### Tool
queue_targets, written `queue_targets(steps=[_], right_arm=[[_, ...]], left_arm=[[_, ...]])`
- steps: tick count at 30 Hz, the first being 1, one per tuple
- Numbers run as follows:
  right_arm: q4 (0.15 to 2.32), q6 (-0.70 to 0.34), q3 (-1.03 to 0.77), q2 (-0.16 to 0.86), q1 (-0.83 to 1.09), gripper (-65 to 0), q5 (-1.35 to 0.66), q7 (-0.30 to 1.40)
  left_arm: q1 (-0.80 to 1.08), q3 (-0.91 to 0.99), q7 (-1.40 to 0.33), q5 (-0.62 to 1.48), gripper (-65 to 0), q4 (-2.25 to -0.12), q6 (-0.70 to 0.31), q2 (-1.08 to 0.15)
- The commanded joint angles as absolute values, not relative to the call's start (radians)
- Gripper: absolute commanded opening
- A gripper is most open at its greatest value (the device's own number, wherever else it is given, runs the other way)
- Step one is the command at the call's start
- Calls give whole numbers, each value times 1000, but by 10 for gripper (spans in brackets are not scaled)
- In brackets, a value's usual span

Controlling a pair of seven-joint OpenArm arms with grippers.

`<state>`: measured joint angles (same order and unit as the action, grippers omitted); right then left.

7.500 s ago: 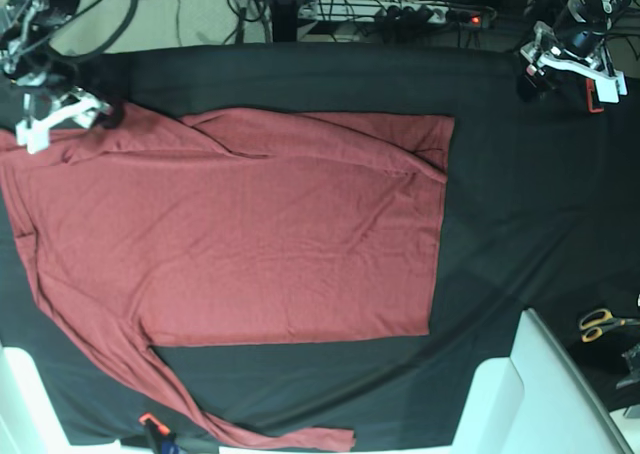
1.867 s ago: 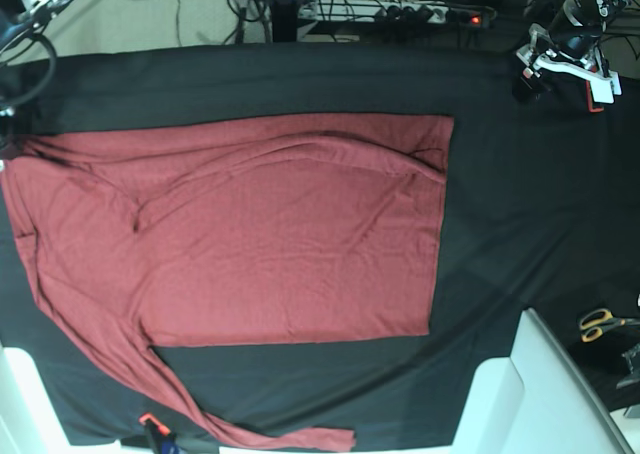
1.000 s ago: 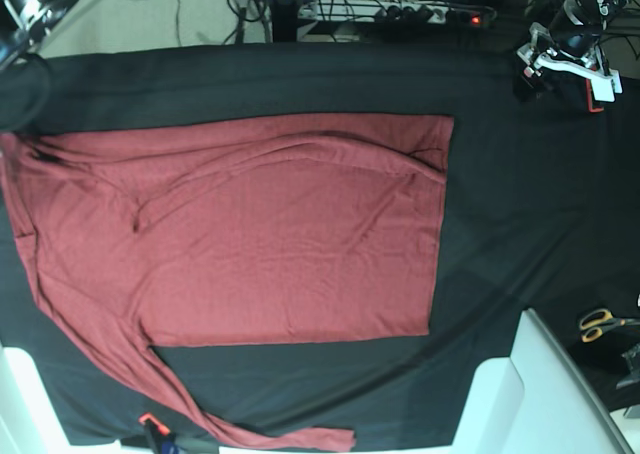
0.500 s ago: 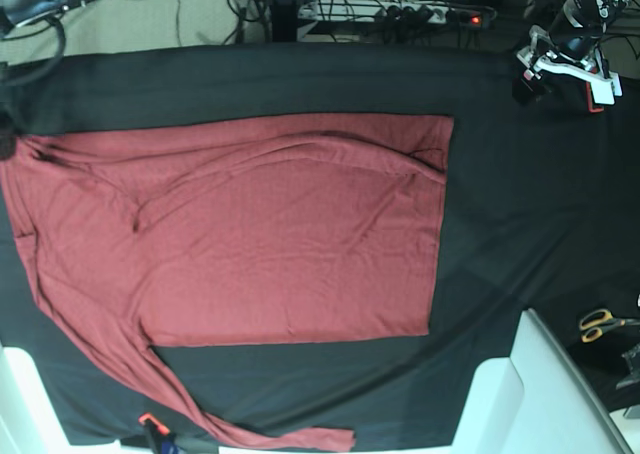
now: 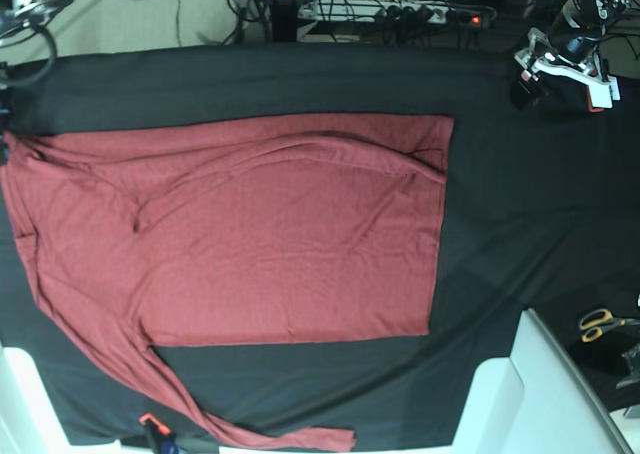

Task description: Fold the T-shirt properly

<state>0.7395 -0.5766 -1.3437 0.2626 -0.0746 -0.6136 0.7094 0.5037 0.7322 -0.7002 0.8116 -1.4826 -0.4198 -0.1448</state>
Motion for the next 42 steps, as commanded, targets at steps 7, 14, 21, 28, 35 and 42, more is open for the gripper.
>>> queue_targets(steps=[7,14,21,28,35,42], right_arm=[[717,-559,-1343,292,-111,-182,-587,719],[714,-559,-1343,282,-110,-245,-584,720],[714,-559,-1342,268,-111,-252,-584,720],[714,-559,-1342,266,-116,-336,-582,720],[713,-558,-1342,266,-127,-615,-582,720],[713,-553,-1342,265,-127,-645,-582,720]], left_arm=[[510,739,-687,825,-214,-1495,-429,-157],[510,739,-687,825,-214,-1495,-429,-156],[507,739,-687,825,-214,-1475,-429,-156],[507,739,-687,826,-214,-1474,-432,-156],[506,737,-688,826,-214,-1474,-493,-156],[467,737,-688,825,-212,-1445,-492,-116]])
